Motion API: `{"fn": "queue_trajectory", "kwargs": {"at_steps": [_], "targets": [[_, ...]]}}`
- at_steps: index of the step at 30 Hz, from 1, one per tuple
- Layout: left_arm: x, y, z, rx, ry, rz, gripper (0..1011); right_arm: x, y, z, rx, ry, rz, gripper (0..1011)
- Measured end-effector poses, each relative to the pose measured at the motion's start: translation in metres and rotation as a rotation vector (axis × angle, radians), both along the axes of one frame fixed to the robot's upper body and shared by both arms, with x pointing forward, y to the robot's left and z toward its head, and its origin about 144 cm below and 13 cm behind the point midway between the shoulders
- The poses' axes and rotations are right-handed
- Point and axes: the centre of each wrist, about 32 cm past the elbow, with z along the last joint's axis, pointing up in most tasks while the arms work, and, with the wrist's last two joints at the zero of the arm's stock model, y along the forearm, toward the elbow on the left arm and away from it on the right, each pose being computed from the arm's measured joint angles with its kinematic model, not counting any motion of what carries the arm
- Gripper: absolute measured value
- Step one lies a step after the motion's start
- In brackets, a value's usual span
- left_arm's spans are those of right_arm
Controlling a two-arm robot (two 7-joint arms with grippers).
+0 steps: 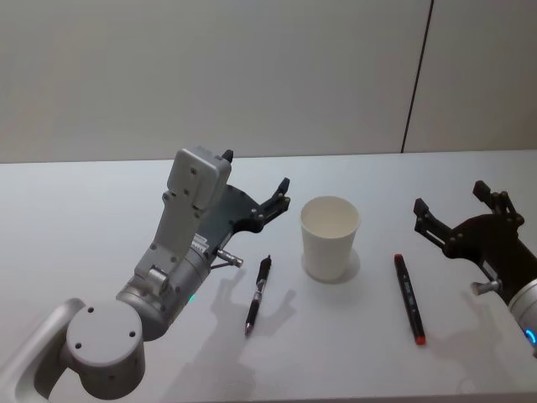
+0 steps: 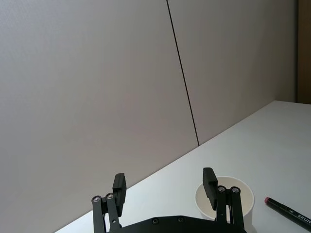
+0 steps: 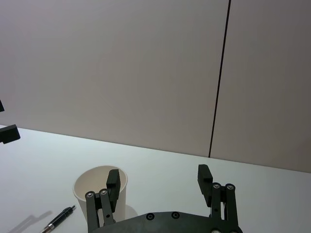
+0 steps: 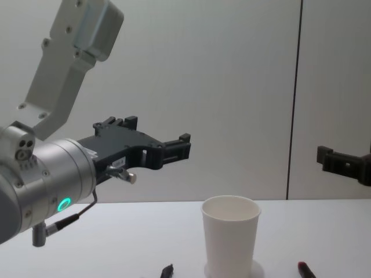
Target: Place the pen into the pen holder.
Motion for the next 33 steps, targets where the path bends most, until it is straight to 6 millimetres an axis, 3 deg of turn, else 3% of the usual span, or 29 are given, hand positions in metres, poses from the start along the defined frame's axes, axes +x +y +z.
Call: {"fn": "queue_trajectory", "kwargs": {"at_steps": [33], "targets": [[0.0000, 0.0000, 0.0000, 0.000, 0.000, 0.000, 1004, 0.0019, 0.0039, 0.0014, -0.001, 0.002, -0.004, 1001]]}}
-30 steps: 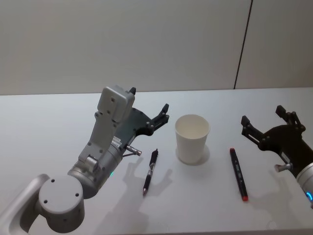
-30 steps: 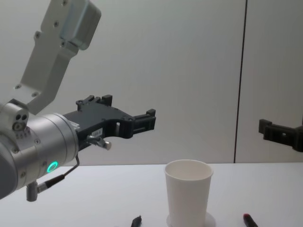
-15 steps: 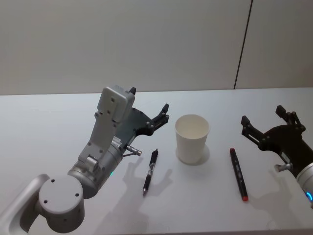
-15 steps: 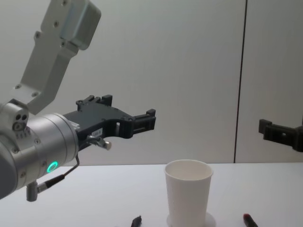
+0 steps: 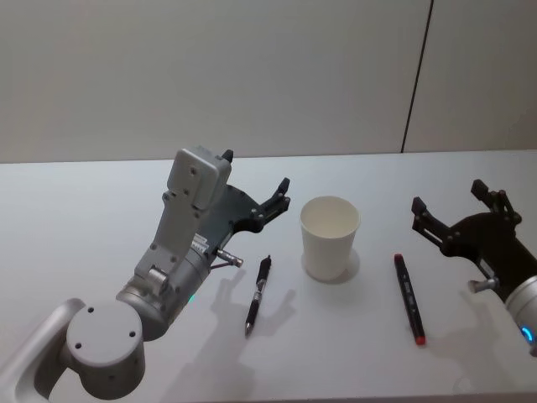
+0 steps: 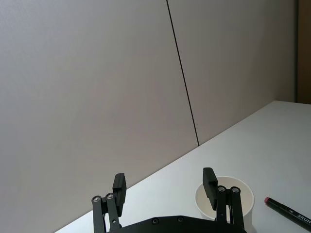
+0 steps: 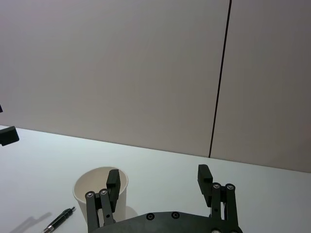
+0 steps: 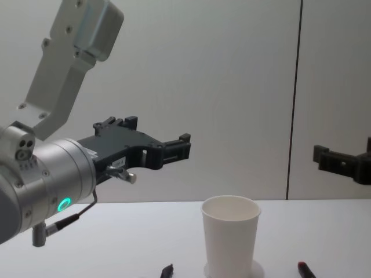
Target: Place the pen into the pen holder.
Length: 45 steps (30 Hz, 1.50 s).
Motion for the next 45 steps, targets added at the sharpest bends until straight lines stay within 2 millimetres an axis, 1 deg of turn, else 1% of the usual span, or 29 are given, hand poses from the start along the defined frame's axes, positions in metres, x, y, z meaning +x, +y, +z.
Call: {"fn": "queue_trajectory", "kwargs": {"at_steps": [10, 19, 34, 45], "targets": [[0.000, 0.000, 0.000, 0.000, 0.000, 0.000, 1004, 0.012, 0.014, 0.009, -0.014, 0.044, -0.016, 1001], [0.000, 0.000, 0.000, 0.000, 0.000, 0.000, 1004, 0.031, 0.021, 0.022, -0.043, 0.129, -0.028, 1001], [0.000, 0.000, 0.000, 0.000, 0.000, 0.000, 1004, 0.059, 0.026, 0.036, -0.128, 0.293, -0.034, 1001], [0.000, 0.000, 0.000, 0.000, 0.000, 0.000, 1004, 0.072, 0.028, 0.040, -0.168, 0.395, -0.048, 1001]]}}
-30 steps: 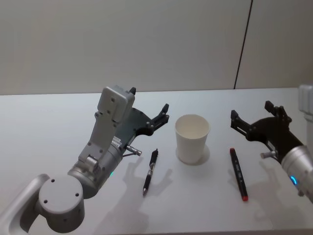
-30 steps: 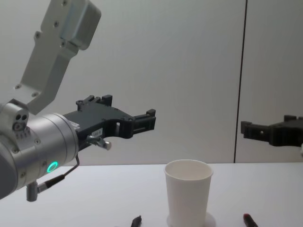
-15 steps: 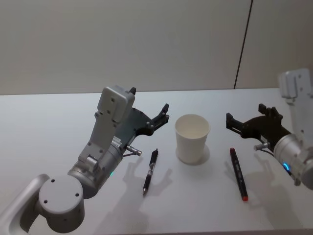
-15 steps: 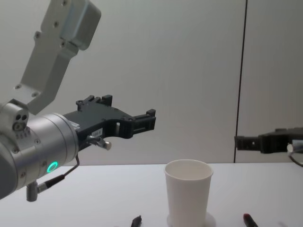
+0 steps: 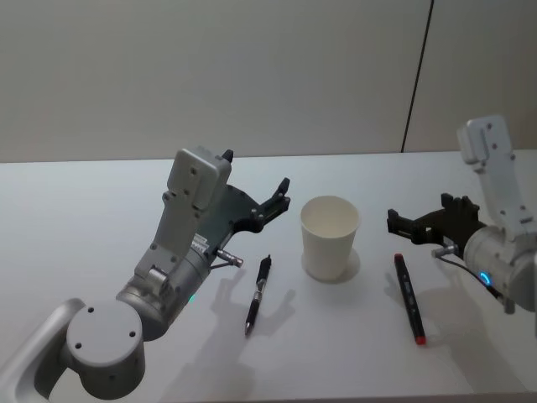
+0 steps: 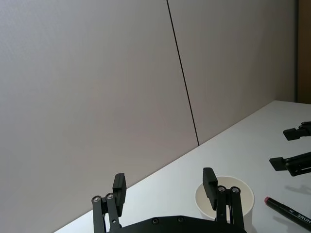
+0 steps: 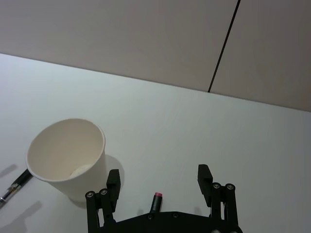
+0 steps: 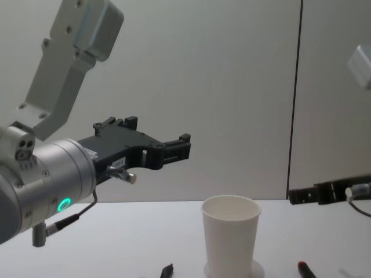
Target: Place the pen into the pen holder.
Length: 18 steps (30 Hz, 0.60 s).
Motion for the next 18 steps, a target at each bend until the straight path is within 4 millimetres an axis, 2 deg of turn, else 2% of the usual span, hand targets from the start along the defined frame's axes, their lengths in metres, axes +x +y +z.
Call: {"fn": "queue_trajectory", "kwargs": {"at_steps": [18], "targets": [[0.000, 0.000, 0.000, 0.000, 0.000, 0.000, 1004, 0.015, 0.012, -0.008, -0.037, 0.140, -0.053, 1001]]}}
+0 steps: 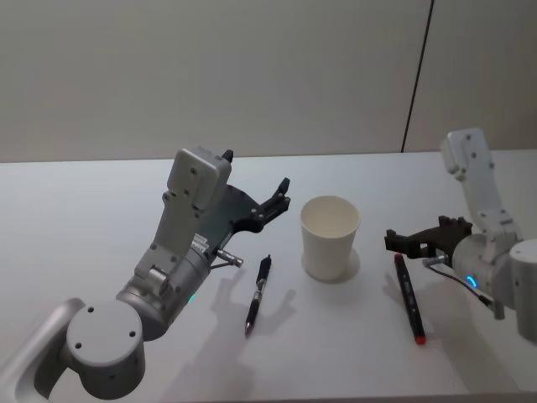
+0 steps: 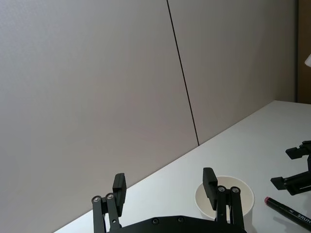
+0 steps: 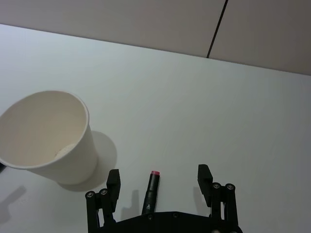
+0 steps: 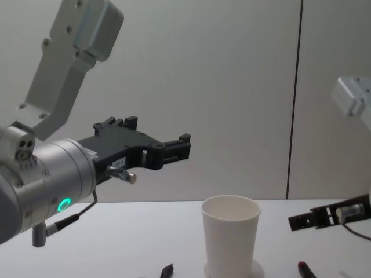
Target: Place the pen into the pen holder.
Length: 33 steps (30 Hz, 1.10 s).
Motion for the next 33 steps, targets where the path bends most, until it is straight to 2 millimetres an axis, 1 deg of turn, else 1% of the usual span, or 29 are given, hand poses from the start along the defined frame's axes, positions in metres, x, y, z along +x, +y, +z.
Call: {"fn": "queue_trajectory", "kwargs": {"at_steps": [33], "targets": [[0.000, 0.000, 0.000, 0.000, 0.000, 0.000, 1004, 0.023, 0.025, -0.017, -0.016, 0.116, -0.069, 1001]]}}
